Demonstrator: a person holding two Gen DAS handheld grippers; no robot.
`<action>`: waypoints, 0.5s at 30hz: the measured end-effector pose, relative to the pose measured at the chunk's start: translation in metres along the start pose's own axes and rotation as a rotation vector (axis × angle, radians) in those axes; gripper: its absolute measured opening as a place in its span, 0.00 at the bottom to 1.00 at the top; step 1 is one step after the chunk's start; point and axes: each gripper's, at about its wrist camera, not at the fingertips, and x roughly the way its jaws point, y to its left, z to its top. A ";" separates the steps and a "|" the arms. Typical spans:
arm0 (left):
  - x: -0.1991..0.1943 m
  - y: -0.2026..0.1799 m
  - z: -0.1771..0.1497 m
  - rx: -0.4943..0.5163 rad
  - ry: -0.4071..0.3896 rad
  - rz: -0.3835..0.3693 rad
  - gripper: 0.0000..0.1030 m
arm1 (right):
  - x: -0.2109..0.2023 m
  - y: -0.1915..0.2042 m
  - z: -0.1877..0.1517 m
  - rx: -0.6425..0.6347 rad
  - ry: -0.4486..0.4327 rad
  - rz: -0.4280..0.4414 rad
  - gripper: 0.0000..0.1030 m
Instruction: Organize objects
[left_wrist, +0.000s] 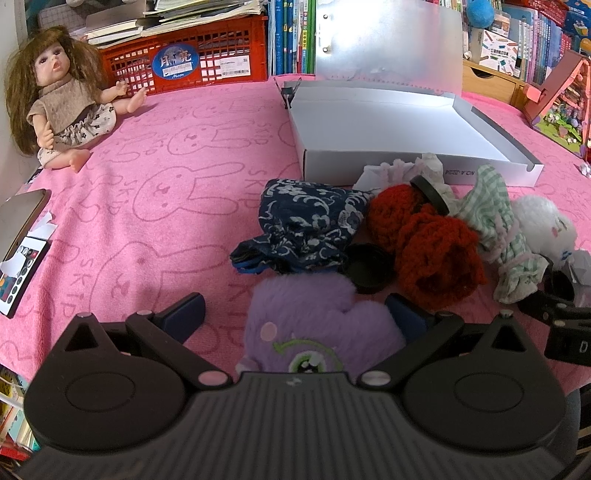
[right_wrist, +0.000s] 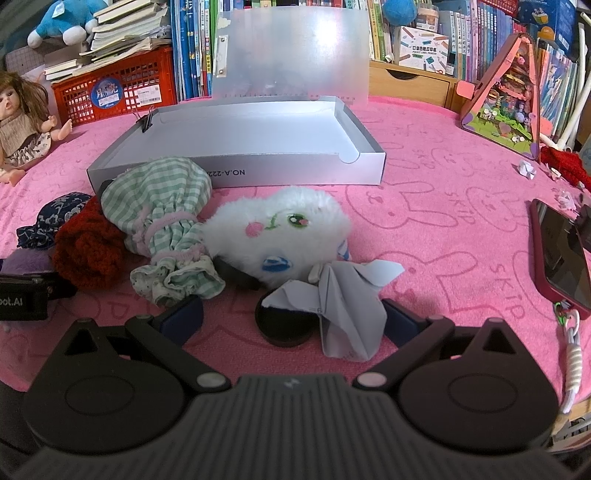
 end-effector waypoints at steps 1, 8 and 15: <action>-0.001 0.000 -0.001 0.004 -0.003 -0.003 1.00 | 0.000 0.000 0.000 0.000 0.000 0.000 1.00; -0.001 0.002 -0.003 0.012 -0.012 -0.013 1.00 | -0.001 0.000 0.001 0.010 0.010 -0.006 1.00; -0.003 0.005 -0.003 0.019 -0.011 -0.033 1.00 | -0.009 -0.001 -0.001 0.003 0.012 0.020 1.00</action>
